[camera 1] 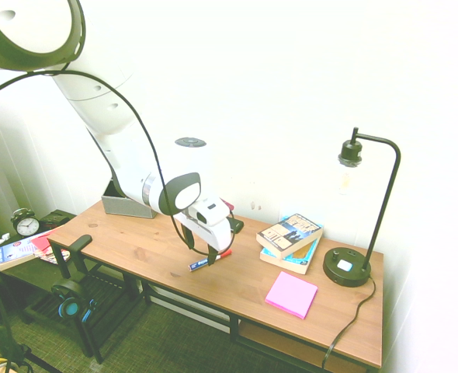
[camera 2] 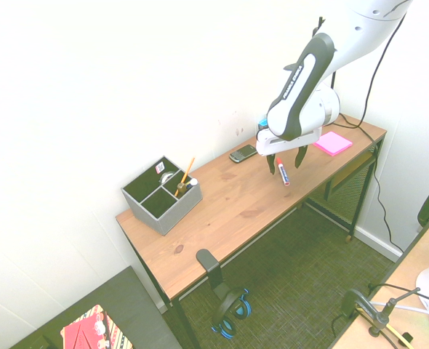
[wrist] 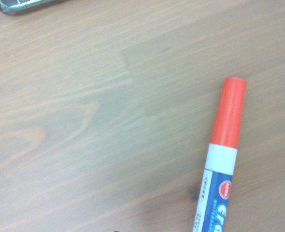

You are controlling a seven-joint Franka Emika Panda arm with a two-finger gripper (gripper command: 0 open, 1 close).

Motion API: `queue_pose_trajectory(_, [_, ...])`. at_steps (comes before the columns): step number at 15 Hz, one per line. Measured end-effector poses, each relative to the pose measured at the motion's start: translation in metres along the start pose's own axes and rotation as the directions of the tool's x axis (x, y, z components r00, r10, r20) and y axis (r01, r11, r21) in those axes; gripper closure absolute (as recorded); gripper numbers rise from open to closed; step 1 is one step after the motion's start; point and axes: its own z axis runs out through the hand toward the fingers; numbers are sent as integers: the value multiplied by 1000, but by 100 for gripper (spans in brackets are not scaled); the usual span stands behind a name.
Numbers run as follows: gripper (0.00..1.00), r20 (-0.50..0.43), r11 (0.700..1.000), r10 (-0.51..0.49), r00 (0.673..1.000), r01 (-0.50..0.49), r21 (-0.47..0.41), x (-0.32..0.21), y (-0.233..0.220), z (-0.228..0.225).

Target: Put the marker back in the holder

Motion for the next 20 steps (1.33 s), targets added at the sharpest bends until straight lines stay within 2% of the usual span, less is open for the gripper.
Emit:
queue_pose_trajectory(7, [100, 32, 1000, -4, 999, 4, 13, 8, 4, 22])
queue_pose_trajectory(20, [100, 54, 999, 10, 998, -12, 31, 16, 10, 26])
